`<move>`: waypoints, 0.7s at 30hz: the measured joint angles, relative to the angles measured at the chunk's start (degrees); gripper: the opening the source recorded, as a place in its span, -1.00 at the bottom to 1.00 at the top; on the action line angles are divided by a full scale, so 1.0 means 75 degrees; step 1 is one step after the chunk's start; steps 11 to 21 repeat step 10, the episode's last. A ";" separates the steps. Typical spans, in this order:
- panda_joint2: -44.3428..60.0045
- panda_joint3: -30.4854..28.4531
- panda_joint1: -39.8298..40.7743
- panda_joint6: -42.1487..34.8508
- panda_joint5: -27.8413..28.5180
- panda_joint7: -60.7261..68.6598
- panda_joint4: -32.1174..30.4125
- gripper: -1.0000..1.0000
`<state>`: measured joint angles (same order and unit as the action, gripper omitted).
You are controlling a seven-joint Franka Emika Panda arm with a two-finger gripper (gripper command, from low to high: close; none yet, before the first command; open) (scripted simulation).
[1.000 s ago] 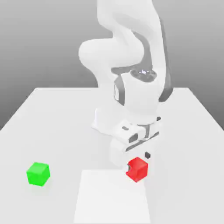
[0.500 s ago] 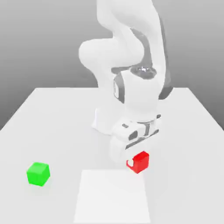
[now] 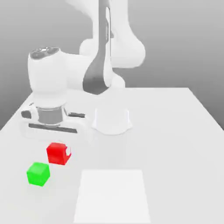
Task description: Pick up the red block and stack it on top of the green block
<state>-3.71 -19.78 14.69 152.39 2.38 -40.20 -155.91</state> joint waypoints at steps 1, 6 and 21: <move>0.0125 -0.0050 0.0077 0.0058 -0.0081 -0.0034 0.0066 -1.00; 0.1259 0.0277 0.0250 0.1016 -0.1074 0.0591 0.0183 -1.00; 0.1676 0.0488 0.0388 0.1383 -0.1455 0.0861 0.0201 1.00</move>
